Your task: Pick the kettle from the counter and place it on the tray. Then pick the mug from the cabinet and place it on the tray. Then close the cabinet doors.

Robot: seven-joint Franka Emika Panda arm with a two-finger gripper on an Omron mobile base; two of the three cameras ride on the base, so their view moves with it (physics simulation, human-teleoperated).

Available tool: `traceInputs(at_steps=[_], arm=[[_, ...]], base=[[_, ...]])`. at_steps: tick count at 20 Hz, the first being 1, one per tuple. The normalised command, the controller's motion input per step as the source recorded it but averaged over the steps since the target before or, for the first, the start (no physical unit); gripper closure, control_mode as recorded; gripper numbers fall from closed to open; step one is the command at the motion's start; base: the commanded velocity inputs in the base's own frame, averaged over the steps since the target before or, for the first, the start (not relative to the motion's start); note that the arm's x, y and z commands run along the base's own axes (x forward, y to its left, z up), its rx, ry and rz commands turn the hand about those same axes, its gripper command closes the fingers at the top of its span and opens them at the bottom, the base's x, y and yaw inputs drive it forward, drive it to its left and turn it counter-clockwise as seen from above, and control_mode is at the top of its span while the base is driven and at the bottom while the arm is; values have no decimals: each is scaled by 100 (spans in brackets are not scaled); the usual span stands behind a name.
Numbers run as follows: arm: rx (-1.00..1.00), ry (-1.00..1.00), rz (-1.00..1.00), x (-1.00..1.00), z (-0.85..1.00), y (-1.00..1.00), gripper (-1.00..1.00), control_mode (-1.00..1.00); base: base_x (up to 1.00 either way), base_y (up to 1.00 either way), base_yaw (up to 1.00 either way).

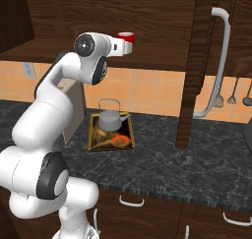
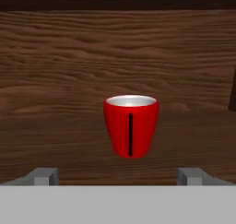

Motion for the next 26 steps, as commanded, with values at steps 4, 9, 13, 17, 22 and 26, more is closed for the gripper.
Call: traceInputs(at_steps=[4,9,13,17,22,26], arm=[[0,0,0,26,0,-3,-100,-100],[0,0,0,24,0,0,-100,-100],[0,0,0,23,0,0,-100,-100],[0,1,0,22,0,0,-100,-100],[0,2,0,16,0,-1,-100,-100],[0,2,0,13,0,-1,-100,-100]], base=[[0,0,0],[0,0,0],[0,0,0],[0,0,0],[0,0,0],[0,0,0]])
